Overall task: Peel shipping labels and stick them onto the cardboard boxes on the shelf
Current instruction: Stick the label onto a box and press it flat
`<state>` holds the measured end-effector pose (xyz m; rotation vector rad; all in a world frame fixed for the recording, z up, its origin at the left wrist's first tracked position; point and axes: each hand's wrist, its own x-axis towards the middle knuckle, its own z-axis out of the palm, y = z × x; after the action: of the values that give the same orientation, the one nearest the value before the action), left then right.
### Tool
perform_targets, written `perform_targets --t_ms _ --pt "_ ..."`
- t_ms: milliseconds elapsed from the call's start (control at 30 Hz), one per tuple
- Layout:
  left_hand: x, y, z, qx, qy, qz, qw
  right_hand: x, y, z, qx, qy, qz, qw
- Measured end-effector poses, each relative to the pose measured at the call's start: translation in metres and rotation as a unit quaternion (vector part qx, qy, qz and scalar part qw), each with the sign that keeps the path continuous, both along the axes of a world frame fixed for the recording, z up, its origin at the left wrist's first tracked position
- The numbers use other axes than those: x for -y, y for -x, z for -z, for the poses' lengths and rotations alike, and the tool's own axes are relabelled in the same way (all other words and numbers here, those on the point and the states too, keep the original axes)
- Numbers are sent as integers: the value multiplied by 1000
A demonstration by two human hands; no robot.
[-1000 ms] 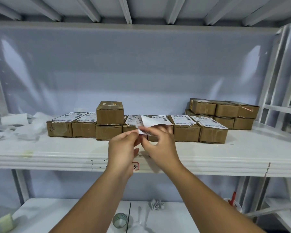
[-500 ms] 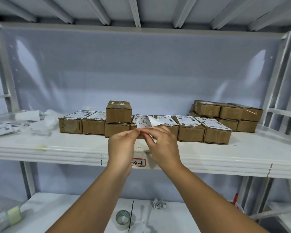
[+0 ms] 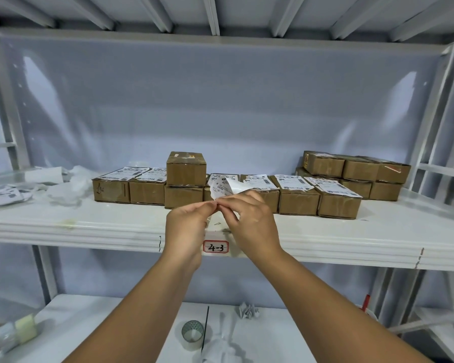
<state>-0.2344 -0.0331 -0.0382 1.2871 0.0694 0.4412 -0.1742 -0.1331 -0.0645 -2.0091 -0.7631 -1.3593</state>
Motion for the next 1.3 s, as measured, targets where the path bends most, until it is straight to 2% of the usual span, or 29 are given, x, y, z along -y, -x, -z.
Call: perform_targets --t_ms 200,533,733,1000,1167,1300 --pt "-2 -1 2 -23 -6 1 1000 1 0 2 15 -1 -2 1000" --pt "-2 -6 8 -2 -34 -18 999 -1 2 6 -16 11 23 1000" --pt "-3 -4 11 1 -78 -27 997 0 16 -1 -140 -25 -47 989" --pt "-7 -9 17 20 -182 -63 981 -1 21 -3 -190 -57 -63 978" --pt "-8 -9 19 23 -192 -68 979 -5 24 -5 -230 -66 -67 969" --pt "-11 -11 21 34 -194 -46 979 -4 24 -9 -300 -97 -92 945"
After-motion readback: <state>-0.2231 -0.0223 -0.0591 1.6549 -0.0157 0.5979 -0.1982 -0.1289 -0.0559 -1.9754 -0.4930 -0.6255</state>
